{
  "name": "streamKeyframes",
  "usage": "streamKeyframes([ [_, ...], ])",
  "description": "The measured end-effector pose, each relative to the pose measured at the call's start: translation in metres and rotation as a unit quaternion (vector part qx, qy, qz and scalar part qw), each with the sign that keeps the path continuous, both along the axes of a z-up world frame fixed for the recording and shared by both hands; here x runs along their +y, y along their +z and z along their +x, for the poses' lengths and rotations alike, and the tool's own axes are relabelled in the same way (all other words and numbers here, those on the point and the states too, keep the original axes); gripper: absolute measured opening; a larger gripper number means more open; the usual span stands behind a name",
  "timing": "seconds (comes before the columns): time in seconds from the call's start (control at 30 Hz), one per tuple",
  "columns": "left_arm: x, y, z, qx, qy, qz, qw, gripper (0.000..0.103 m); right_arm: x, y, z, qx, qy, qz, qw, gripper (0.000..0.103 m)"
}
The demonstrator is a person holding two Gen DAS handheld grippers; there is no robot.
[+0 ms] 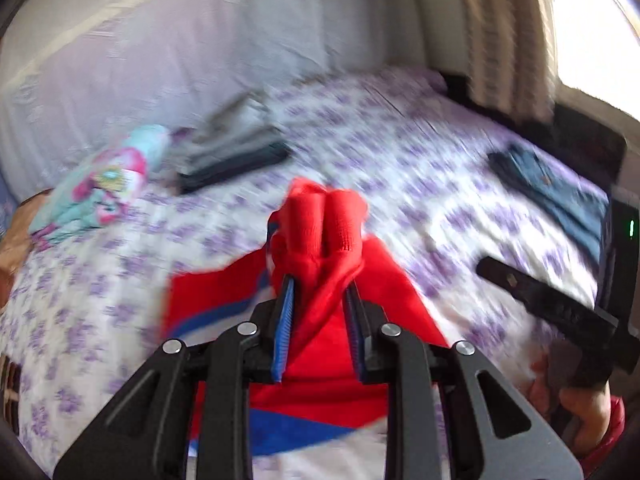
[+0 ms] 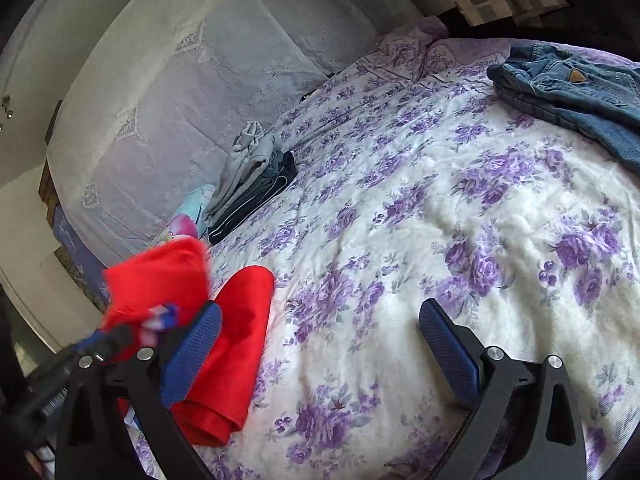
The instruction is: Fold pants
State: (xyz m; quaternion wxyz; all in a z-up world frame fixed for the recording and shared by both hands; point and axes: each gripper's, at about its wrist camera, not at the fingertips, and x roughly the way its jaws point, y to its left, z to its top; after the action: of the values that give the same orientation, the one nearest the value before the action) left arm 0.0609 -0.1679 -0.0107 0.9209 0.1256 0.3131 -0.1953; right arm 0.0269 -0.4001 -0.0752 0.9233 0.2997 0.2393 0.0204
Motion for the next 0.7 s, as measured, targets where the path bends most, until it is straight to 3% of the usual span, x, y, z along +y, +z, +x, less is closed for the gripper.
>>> streamKeyframes([
  [0.07,-0.023,-0.021,-0.006,0.018,-0.027,0.033,0.9990,0.026,0.000,0.000,0.000,-0.005,0.003,0.008,1.000,0.100],
  [0.13,-0.031,-0.027,-0.016,0.001,-0.025,0.057,0.9980,0.041,-0.001,0.000,-0.001,-0.008,0.006,0.012,1.000,0.100],
  [0.17,-0.029,-0.022,-0.025,-0.016,-0.025,0.054,0.9981,0.061,0.000,0.000,0.000,-0.008,0.007,0.012,1.000,0.100],
  [0.2,-0.025,-0.015,-0.032,-0.032,-0.025,0.045,0.9982,0.074,-0.001,0.000,0.000,-0.008,0.007,0.012,1.000,0.100],
  [0.3,-0.008,0.010,-0.045,-0.080,-0.010,0.026,0.9964,0.082,0.000,-0.001,0.001,-0.006,0.008,0.011,1.000,0.100],
  [0.4,0.012,0.031,-0.033,-0.098,0.030,0.008,0.9947,0.089,0.000,-0.001,0.001,-0.006,0.008,0.011,1.000,0.100],
  [0.47,0.030,0.035,-0.007,-0.072,0.068,-0.012,0.9949,0.089,0.001,-0.001,0.002,-0.005,0.009,0.009,1.000,0.100],
  [0.6,0.053,0.017,0.046,0.029,0.114,-0.056,0.9915,0.089,0.000,-0.002,0.003,-0.003,0.010,0.007,1.000,0.100],
  [0.67,0.049,-0.005,0.063,0.075,0.109,-0.064,0.9892,0.089,0.000,-0.001,0.004,-0.002,0.012,0.006,1.000,0.100],
  [0.7,0.040,-0.021,0.067,0.104,0.084,-0.057,0.9893,0.088,0.001,-0.001,0.006,-0.001,0.013,0.005,1.000,0.100],
])
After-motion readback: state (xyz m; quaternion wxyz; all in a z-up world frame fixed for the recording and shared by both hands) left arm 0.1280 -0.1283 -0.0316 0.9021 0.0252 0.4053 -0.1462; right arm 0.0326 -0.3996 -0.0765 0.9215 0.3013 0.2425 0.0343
